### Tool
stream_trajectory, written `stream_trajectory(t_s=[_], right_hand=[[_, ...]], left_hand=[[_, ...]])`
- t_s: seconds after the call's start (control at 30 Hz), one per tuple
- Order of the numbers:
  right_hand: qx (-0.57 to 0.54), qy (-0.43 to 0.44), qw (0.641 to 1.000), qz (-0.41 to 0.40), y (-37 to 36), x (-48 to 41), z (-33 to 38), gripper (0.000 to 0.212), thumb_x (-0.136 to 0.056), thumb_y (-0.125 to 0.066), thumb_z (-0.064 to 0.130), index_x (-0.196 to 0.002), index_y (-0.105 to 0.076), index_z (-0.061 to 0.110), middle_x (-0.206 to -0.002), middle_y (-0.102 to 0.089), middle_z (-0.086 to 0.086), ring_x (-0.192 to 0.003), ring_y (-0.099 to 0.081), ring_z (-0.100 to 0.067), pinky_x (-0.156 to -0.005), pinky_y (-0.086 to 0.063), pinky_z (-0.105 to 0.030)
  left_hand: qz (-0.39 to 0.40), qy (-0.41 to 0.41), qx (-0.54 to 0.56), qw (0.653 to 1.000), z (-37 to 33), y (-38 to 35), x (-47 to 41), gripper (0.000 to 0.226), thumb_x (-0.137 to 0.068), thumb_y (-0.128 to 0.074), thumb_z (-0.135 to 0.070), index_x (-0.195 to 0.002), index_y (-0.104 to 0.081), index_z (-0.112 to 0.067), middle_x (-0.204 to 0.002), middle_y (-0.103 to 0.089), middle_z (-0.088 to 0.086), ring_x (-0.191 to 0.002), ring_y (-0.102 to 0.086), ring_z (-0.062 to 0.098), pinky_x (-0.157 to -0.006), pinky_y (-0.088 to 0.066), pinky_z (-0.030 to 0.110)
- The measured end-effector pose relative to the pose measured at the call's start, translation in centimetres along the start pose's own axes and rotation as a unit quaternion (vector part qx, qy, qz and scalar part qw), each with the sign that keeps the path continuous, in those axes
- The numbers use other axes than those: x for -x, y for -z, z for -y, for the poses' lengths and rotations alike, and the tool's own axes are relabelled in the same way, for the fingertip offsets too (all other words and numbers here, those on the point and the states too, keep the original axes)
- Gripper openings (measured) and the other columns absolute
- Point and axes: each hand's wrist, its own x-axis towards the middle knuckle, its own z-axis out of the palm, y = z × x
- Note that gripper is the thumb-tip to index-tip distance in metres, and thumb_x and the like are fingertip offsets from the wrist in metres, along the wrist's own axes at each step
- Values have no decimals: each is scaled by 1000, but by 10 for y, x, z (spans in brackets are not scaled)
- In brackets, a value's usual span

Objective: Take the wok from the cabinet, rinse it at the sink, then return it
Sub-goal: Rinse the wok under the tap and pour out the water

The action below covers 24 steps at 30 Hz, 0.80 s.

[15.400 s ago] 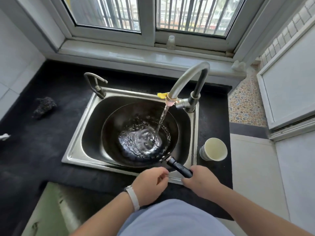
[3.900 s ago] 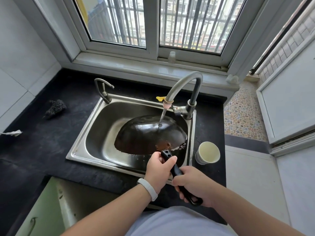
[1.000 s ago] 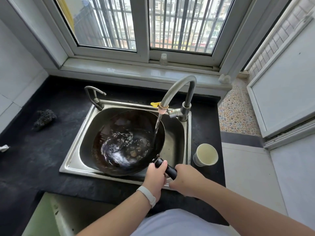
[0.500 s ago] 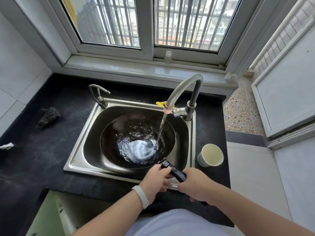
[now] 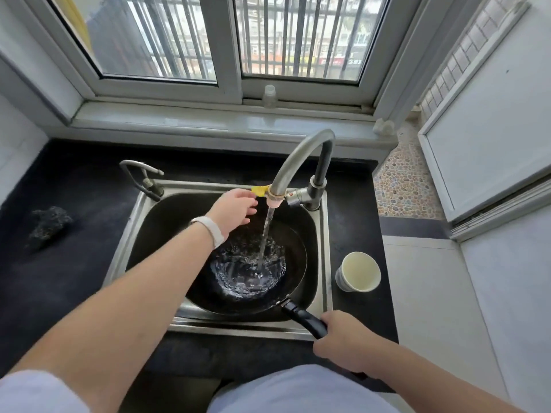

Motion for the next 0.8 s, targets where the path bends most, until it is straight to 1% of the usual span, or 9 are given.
stream_trajectory(t_s=[0.07, 0.13, 0.2, 0.3, 0.4, 0.53, 0.6, 0.67, 0.8], right_hand=[[0, -1, 1000, 7, 2, -1, 0, 20, -73, -67, 28, -92, -65, 23, -86, -67, -3, -74, -64, -17, -63, -50, -27], [1, -3, 1000, 10, 3, -2, 0, 18, -72, -67, 29, -90, -64, 25, -85, -66, -2, -77, -65, -18, -64, -50, -27], [-1, -6, 1000, 9, 5, -3, -1, 21, -71, -66, 29, -92, -65, 24, -89, -67, -4, -82, -66, -20, -71, -54, -31], [0, -9, 1000, 17, 9, -6, -1, 25, -71, -66, 29, -96, -66, 23, -94, -68, -5, -87, -67, -22, -82, -56, -35], [-3, -7, 1000, 18, 12, -10, -2, 20, -72, -67, 28, -91, -65, 24, -89, -67, -3, -82, -66, -19, -72, -53, -30], [6, -6, 1000, 21, 13, -11, -3, 12, -73, -66, 27, -85, -63, 27, -82, -64, 1, -75, -62, -14, -62, -48, -23], [7, -7, 1000, 21, 14, -11, -3, 13, -74, -66, 28, -87, -64, 27, -84, -65, 1, -76, -63, -15, -66, -51, -24], [7, -8, 1000, 24, 14, -10, -3, 16, -73, -67, 29, -89, -64, 27, -86, -66, 0, -78, -63, -15, -69, -51, -26], [11, -7, 1000, 27, 13, -8, -2, 12, -73, -65, 28, -85, -62, 27, -83, -64, 1, -75, -61, -14, -62, -46, -23]], left_hand=[[41, -28, -31, 998, -14, -12, -15, 21, -97, -52, -7, -117, -59, -5, -106, -63, 6, -98, -60, 17, -82, -49, 30], [79, -75, -80, 991, -21, -21, -20, 11, -90, -56, 1, -88, -59, -9, -82, -57, 3, -79, -54, 16, -76, -45, 30], [95, -89, -99, 986, -24, -28, -26, 27, -83, -56, 7, -69, -54, -16, -74, -53, 1, -78, -51, 18, -79, -42, 34], [82, -46, 7, 996, -28, -35, -31, 18, -73, -53, -11, -64, -60, -25, -74, -58, -2, -83, -51, 20, -86, -43, 40], [75, -9, 73, 995, -31, -37, -38, 30, -69, -49, -22, -45, -67, -29, -60, -60, -9, -71, -49, 15, -69, -41, 32], [93, 21, 87, 992, -42, -40, -48, 26, -92, -50, -11, -69, -50, -22, -74, -43, 2, -67, -43, 14, -59, -36, 25], [97, 37, 115, 988, -42, -45, -54, 30, -97, -43, -6, -71, -43, -21, -73, -37, 1, -62, -37, 11, -52, -33, 21], [103, 52, 131, 985, -41, -47, -58, 30, -97, -44, -3, -73, -43, -21, -75, -37, 0, -63, -37, 9, -55, -32, 20], [119, 80, 131, 981, -37, -46, -55, 25, -101, -42, -19, -77, -45, -23, -78, -39, -2, -66, -40, 8, -57, -35, 20]])
